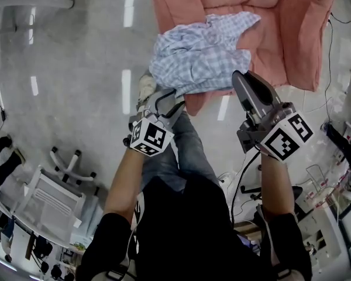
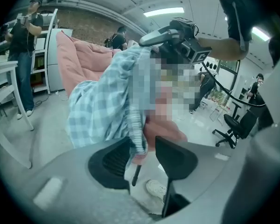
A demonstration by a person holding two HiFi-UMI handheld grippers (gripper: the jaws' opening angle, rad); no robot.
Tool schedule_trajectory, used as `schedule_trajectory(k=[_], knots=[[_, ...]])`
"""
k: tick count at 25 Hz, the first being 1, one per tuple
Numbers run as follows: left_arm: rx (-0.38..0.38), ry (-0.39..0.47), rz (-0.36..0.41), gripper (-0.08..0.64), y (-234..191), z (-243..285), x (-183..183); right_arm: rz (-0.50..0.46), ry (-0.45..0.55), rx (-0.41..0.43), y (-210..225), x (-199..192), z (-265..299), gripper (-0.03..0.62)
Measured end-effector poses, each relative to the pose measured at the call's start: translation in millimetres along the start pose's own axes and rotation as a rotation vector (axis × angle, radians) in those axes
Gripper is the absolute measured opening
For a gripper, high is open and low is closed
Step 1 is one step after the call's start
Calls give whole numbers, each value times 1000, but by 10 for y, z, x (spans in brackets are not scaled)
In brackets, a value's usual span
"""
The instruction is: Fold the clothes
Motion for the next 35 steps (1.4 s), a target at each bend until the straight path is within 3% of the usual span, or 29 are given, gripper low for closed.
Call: schedule_trajectory(k=[2,5,9,17,21,29,35], knots=[[-19,-18,30,175,-6,43,-12,-5,-7,2,19,-22,-6,55],[-50,-56,137,179,6,90,-74,-25,-28,2,38,-60,-3,55],[-31,-82,250,199,12,111,-200,-24,-33,0,57,-86,-2,55],[77,-56,283,185,-24,205,-153,-2,-19,-27,143,-116,-20,55],[57,-45,238,96,-53,102,-127,9,-10,-43,159,-120,-40,55],[46,-51,186,61,-325,-352,15,66,-31,-93,167,-297,-99,54],[31,-75,265,41,-555,-888,403,139,-45,-115,18,-414,-347,52]])
Point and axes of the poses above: the fingertips, and each gripper's own axes: z forward along the fingers, y to its right, x out of its top, the point moved 3 cm from there along -z, backward along the fingers, and after that the axes turned 11 degrees about x, right-handed, at the moved point
